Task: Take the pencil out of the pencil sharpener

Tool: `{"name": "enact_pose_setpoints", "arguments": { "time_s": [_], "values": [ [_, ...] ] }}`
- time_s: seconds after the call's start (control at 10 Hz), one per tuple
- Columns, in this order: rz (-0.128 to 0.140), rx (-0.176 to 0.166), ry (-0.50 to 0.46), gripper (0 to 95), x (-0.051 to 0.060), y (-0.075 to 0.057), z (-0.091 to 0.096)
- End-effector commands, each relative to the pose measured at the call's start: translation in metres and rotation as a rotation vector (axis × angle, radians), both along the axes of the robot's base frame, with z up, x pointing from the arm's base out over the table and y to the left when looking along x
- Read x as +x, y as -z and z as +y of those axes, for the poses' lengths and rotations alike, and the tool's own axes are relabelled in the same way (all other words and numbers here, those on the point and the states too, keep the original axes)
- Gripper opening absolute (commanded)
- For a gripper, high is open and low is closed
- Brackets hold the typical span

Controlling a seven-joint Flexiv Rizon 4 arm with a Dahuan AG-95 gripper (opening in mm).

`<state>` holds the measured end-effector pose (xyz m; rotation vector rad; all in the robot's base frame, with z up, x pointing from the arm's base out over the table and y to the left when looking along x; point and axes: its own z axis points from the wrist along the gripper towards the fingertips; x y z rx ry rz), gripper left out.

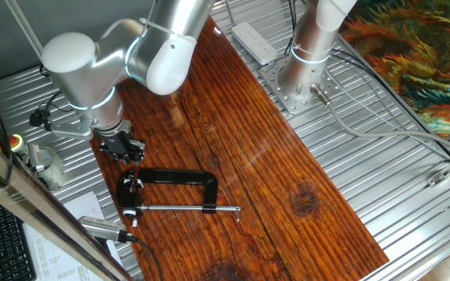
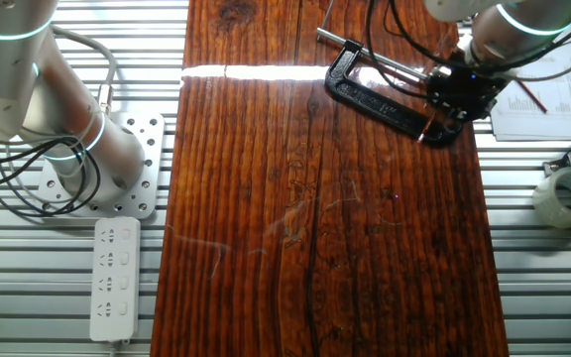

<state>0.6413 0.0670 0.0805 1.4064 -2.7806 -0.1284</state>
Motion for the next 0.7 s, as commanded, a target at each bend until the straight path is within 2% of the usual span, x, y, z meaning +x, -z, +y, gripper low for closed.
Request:
{"name": "enact_pose_setpoints", "arguments": {
  "time_s": [0.1, 0.7],
  "values": [
    [-0.004, -0.002, 0.014, 19.0, -0.0014, 0.0034, 0.0024],
    [0.0, -0.008, 0.021, 19.0, -0.0051, 0.0083, 0.0062]
  ]
}}
